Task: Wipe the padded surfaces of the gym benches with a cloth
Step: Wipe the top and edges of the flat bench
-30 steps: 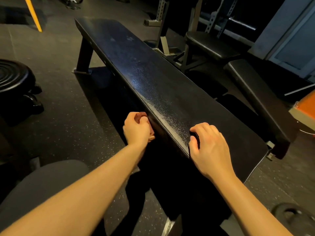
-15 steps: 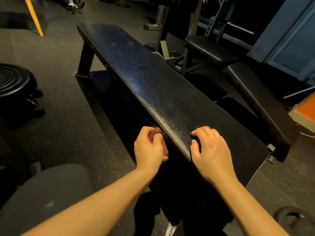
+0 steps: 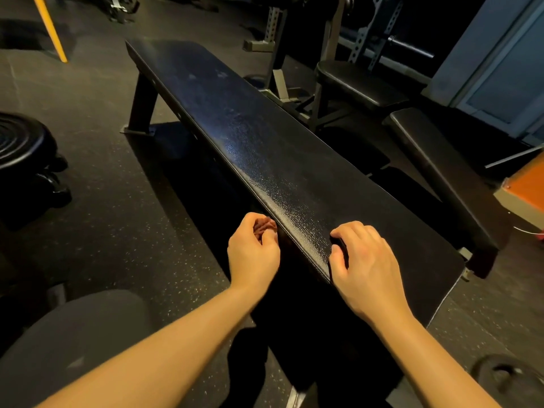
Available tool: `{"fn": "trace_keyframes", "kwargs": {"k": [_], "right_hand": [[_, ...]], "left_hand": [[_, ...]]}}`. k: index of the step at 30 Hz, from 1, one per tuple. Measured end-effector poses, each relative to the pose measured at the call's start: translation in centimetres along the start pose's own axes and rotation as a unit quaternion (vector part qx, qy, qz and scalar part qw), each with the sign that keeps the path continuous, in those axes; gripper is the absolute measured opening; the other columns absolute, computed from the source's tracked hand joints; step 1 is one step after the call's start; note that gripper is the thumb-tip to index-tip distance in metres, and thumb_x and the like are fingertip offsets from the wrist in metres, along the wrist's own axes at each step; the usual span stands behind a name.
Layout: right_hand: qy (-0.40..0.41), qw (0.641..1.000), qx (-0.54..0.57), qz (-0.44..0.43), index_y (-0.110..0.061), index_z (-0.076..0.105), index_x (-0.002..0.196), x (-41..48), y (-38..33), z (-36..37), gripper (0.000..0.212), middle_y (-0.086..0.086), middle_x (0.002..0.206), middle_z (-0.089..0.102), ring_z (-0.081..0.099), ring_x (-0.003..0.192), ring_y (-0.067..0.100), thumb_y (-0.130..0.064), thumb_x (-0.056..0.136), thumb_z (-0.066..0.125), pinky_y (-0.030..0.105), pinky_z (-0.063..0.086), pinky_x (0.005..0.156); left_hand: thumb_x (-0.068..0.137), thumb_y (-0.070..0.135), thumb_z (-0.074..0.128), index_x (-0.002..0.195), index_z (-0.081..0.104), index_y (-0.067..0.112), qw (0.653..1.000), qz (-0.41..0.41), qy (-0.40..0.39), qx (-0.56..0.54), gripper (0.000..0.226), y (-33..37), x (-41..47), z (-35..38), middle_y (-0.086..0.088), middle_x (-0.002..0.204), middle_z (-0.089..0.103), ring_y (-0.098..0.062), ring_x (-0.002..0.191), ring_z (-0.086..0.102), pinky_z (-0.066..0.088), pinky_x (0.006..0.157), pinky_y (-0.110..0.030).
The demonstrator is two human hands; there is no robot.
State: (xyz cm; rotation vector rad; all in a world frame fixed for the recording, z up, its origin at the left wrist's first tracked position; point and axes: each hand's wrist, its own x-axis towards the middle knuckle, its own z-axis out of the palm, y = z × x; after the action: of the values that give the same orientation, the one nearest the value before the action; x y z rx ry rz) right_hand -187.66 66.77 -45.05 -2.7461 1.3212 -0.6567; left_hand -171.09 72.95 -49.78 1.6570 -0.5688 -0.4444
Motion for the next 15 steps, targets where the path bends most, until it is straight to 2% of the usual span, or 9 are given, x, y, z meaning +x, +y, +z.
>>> {"fn": "trace_keyframes", "kwargs": {"k": [3,5,7,9,10,12,15], "right_hand": [[0.002,1.0,0.001,-0.004,-0.017,0.068,0.108,0.0,0.1,0.0,0.017,-0.006,0.109,0.065,0.057,0.102,0.016,-0.022,0.097,0.058,0.033,0.047,0.085],[0.001,1.0,0.006,-0.002,-0.018,0.068,0.11,-0.1,0.1,-0.1,0.018,-0.006,0.11,0.065,0.057,0.103,0.015,-0.023,0.097,0.057,0.033,0.047,0.086],[-0.001,1.0,0.009,-0.006,-0.018,0.068,0.112,-0.3,0.2,0.0,0.019,-0.007,0.111,0.065,0.057,0.105,0.015,-0.024,0.098,0.057,0.035,0.048,0.087],[0.0,1.0,0.011,-0.008,-0.018,0.068,0.112,-0.4,0.4,0.1,0.019,-0.007,0.111,0.064,0.057,0.104,0.016,-0.024,0.097,0.056,0.037,0.05,0.087],[0.001,1.0,0.012,-0.01,-0.018,0.068,0.111,-0.5,0.5,0.1,0.019,-0.007,0.11,0.064,0.057,0.103,0.016,-0.024,0.097,0.057,0.038,0.05,0.087],[0.006,1.0,0.015,-0.015,-0.017,0.068,0.109,-0.6,0.5,0.0,0.017,-0.007,0.109,0.064,0.058,0.101,0.016,-0.022,0.096,0.058,0.038,0.05,0.085],[0.008,1.0,0.018,-0.009,-0.016,0.069,0.109,-0.4,0.4,0.0,0.017,-0.006,0.108,0.065,0.058,0.101,0.017,-0.021,0.096,0.059,0.038,0.05,0.086]], "left_hand": [[0.093,-0.001,0.059,0.096,0.068,0.013,1.0,0.001,-0.012,-0.011,0.017,0.0,0.5,-0.2,0.009,0.086,0.068,0.015,0.07,0.061,0.043,0.056,-0.003],[0.094,0.0,0.059,0.097,0.068,0.011,1.0,-0.005,-0.021,-0.013,0.015,0.3,0.1,-0.2,0.004,0.089,0.069,0.016,0.069,0.06,0.043,0.055,-0.003],[0.091,0.002,0.06,0.093,0.068,0.017,0.999,-0.032,-0.006,-0.032,0.017,0.4,0.7,-0.5,0.0,0.086,0.07,0.004,0.068,0.064,0.043,0.054,-0.006],[0.087,0.003,0.059,0.087,0.066,0.017,0.986,-0.117,0.037,-0.11,0.016,0.8,2.4,-1.4,-0.009,0.078,0.067,-0.015,0.062,0.066,0.045,0.047,-0.018],[0.088,0.003,0.061,0.086,0.065,0.017,0.979,-0.146,0.074,-0.122,0.014,0.9,3.4,-2.3,-0.008,0.075,0.066,-0.019,0.066,0.068,0.044,0.045,-0.018],[0.09,0.002,0.063,0.087,0.063,0.015,0.973,-0.153,0.113,-0.133,0.013,1.7,5.1,-4.2,-0.007,0.075,0.068,-0.014,0.071,0.073,0.047,0.047,-0.017],[0.091,-0.001,0.06,0.093,0.064,0.01,0.976,-0.143,0.11,-0.12,0.011,2.5,6.3,-4.9,-0.008,0.077,0.071,-0.011,0.058,0.069,0.051,0.048,-0.019]]}}
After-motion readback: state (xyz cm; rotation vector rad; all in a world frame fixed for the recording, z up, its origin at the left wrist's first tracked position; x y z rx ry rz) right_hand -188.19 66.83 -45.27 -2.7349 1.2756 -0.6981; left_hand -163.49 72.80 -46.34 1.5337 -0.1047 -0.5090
